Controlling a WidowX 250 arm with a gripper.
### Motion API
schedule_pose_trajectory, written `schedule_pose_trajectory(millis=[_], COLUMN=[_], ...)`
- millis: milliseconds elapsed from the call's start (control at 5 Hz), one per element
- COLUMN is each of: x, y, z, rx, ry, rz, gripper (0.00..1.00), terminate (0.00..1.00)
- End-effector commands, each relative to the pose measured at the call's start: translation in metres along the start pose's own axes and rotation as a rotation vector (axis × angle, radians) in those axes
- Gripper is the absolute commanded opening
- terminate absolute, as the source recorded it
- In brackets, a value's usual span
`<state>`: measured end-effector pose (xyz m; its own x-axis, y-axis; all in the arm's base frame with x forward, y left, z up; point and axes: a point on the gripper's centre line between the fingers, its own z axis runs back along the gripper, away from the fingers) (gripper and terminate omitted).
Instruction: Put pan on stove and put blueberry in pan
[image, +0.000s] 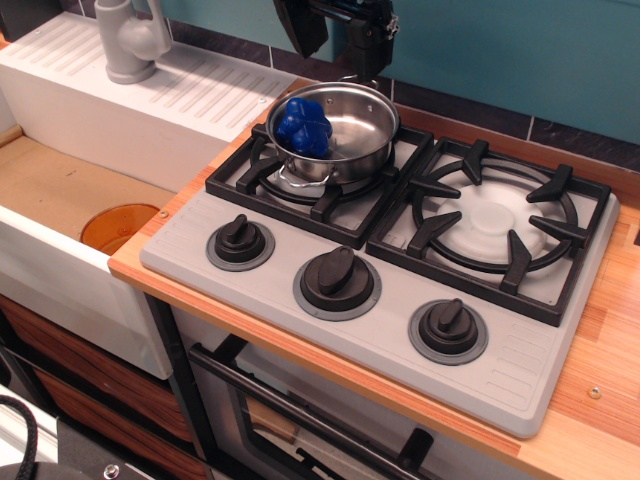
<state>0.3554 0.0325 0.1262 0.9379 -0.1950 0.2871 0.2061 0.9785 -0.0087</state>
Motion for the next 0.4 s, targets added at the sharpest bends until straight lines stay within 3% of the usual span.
schedule_pose_trajectory(millis=[0, 200], x=[0.014, 0.013], y=[-0.009, -0.019], z=[0.032, 0.036], rx=[0.085, 0.09], ry=[-0.037, -0.014], rz=[0.008, 0.028], gripper=[1.0, 1.0], terminate=[0.0, 0.0])
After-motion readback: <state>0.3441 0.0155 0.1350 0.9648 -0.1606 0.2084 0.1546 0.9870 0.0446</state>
